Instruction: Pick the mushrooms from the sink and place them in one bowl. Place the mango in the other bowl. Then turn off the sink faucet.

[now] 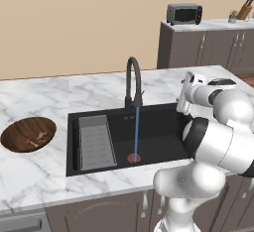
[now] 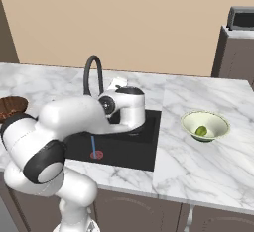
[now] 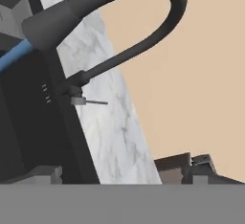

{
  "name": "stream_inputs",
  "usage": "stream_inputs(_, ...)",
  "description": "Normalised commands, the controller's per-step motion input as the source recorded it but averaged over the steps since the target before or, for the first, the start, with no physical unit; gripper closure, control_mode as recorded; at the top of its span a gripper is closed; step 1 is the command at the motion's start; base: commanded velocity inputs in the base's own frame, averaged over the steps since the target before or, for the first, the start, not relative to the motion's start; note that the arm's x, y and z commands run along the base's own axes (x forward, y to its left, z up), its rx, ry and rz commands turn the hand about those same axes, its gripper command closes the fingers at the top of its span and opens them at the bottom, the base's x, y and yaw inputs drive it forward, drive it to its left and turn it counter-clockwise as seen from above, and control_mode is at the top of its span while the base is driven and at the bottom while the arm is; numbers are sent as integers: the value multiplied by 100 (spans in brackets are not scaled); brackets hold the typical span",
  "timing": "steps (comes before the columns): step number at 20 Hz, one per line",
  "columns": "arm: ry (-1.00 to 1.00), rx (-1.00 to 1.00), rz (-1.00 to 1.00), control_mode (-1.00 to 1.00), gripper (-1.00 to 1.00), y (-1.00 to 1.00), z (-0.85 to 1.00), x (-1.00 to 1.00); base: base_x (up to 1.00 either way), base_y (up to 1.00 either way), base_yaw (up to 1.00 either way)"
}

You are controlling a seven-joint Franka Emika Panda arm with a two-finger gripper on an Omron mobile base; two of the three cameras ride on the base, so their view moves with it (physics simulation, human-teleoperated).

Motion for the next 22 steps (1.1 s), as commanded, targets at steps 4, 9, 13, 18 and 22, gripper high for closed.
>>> stream_inputs(4, 24, 15, 23, -100, -100, 0, 34, 30, 0, 0, 0)
stream_inputs(9, 25, 5, 21, -100, -100, 0, 10, 28, 0, 0, 0)
stream_inputs(13, 16, 10, 24, -100, -100, -12, 12, 33, 0, 0, 0)
stream_inputs(18, 10, 14, 27, -100, -100, -22, 9, 32, 0, 0, 0)
stream_inputs(22, 9, 17, 29, -100, -100, -35, 5, 29, 0, 0, 0)
